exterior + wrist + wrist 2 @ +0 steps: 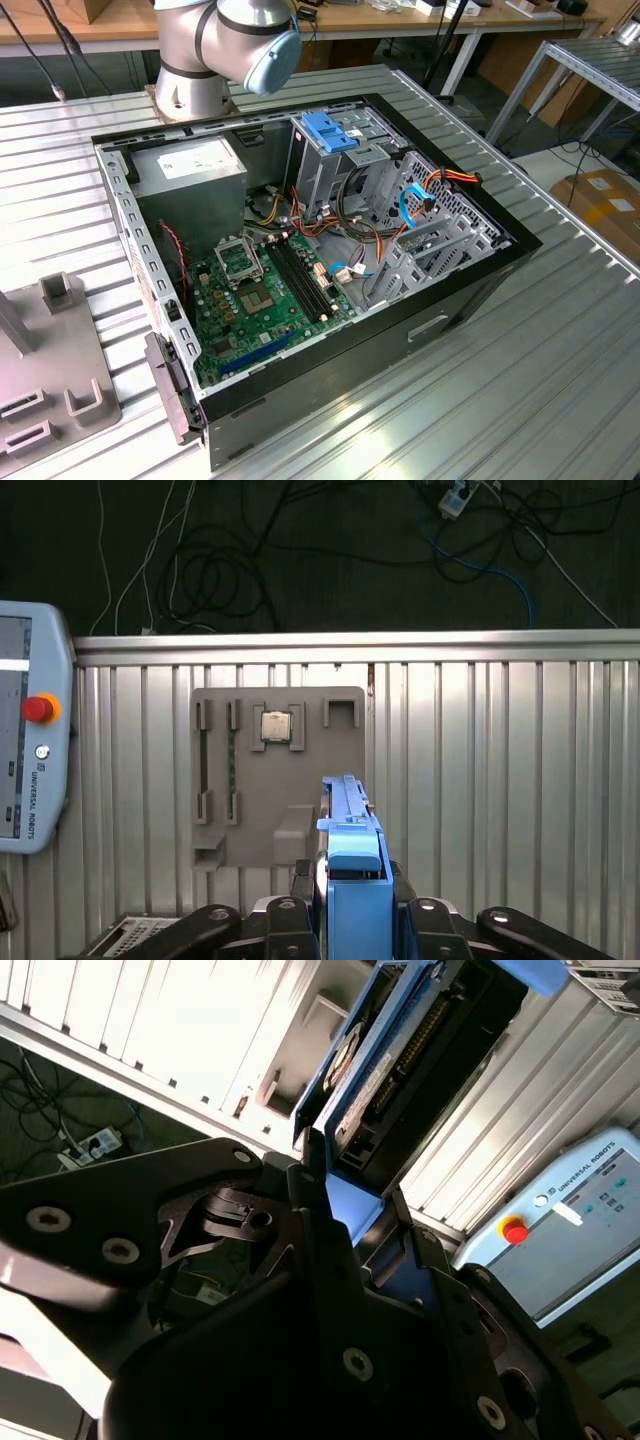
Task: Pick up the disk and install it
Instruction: 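Pick up the disk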
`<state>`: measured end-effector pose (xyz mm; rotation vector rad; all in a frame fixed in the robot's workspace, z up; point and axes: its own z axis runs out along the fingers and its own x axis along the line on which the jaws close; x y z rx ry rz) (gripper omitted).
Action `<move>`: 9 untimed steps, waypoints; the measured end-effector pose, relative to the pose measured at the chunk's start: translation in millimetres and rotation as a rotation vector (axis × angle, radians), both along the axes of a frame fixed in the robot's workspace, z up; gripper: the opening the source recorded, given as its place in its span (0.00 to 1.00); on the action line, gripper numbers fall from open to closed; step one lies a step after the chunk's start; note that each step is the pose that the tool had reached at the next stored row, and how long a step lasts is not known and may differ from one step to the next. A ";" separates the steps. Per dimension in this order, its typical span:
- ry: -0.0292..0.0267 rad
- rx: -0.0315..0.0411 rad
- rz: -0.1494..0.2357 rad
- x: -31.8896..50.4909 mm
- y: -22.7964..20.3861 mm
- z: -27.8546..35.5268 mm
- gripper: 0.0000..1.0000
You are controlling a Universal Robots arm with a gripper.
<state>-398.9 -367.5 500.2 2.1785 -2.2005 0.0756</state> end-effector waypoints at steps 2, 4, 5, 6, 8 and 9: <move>-0.0001 0.0000 0.000 5.4 0.0 0.0 0.37; -0.0001 0.0000 0.000 14.1 0.0 0.0 0.37; -0.0001 0.0000 0.000 17.3 0.1 0.0 0.37; 0.0001 -0.0001 0.000 20.7 0.1 0.0 0.37; 0.0000 0.0000 0.000 27.6 0.1 0.0 0.37; -0.0001 0.0000 0.000 29.8 0.1 -0.1 0.37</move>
